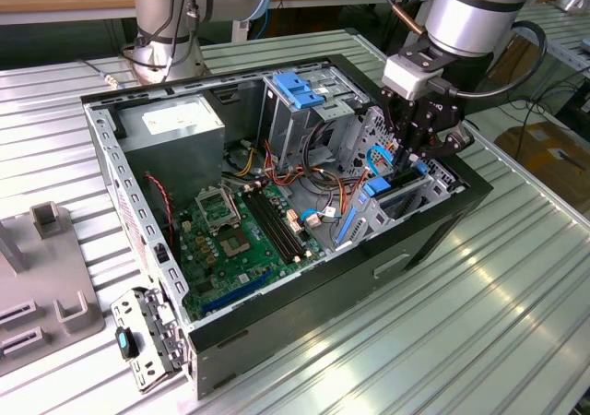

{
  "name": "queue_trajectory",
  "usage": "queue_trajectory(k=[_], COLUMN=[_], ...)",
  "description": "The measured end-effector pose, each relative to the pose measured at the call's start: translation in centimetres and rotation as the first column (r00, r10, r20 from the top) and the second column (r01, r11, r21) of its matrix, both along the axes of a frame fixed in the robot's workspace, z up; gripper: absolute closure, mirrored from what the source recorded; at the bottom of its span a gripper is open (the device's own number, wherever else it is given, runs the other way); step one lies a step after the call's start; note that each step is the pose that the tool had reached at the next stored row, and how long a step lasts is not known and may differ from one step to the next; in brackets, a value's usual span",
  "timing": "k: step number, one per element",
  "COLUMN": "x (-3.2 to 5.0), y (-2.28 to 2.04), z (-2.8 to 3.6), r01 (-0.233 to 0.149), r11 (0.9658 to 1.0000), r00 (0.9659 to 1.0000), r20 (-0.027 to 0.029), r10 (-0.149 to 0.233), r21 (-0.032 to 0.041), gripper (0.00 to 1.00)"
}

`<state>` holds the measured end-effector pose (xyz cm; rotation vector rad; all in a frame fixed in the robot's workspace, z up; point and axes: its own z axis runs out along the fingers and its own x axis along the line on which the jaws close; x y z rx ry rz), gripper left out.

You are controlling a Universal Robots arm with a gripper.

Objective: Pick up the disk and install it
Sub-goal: 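Insert the first disk wire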

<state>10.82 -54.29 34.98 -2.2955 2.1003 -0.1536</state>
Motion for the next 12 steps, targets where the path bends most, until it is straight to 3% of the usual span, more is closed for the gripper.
queue_trajectory(k=[12], x=[0.0], y=[0.0], z=[-0.26], r01=[0.0], r11=[1.0], r00=[1.0], r20=[0.0], r10=[0.0], r21=[0.0001], gripper=[0.84])
